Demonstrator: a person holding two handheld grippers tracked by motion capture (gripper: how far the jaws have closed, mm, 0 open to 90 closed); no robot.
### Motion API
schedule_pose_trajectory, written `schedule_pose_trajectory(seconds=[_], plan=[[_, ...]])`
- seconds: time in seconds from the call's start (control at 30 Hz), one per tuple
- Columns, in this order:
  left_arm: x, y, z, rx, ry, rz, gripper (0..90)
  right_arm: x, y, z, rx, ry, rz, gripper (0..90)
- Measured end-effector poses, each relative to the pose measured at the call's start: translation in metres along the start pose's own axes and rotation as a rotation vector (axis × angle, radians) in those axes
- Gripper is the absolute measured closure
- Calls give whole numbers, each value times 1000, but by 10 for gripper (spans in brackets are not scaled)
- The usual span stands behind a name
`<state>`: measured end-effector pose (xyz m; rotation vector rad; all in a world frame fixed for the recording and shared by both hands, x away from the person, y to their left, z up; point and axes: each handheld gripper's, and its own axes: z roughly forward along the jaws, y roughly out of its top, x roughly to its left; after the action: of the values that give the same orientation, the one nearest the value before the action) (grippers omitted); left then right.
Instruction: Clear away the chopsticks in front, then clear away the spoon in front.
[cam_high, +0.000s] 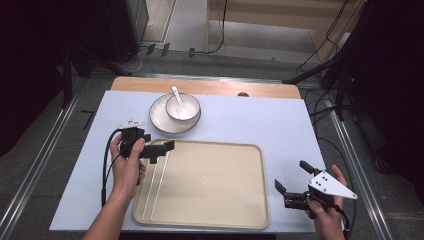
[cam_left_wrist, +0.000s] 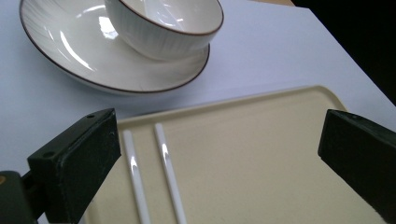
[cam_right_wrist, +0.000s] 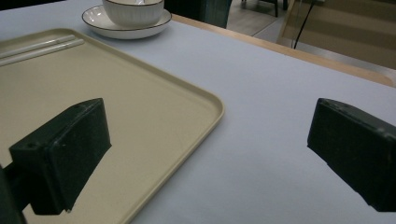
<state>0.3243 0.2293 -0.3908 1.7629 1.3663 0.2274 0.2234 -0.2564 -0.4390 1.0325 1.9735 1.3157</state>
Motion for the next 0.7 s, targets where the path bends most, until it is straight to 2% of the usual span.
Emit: schedule_pose_trajectory(seconds=[0.2,0.27,0.43,0.7], plan=[[17,21,5,-16,-8,1,0,0,0,-1,0,0,1,0],[21,27,7,-16,-17,3,0,0,-1,-1,-2,0,1,0],[29,41,15,-5,-2,18,0,0,0,0,-2,4,-1,0],[39,60,27,-25,-14,10,0,1,0,2,1,12,-7,0]])
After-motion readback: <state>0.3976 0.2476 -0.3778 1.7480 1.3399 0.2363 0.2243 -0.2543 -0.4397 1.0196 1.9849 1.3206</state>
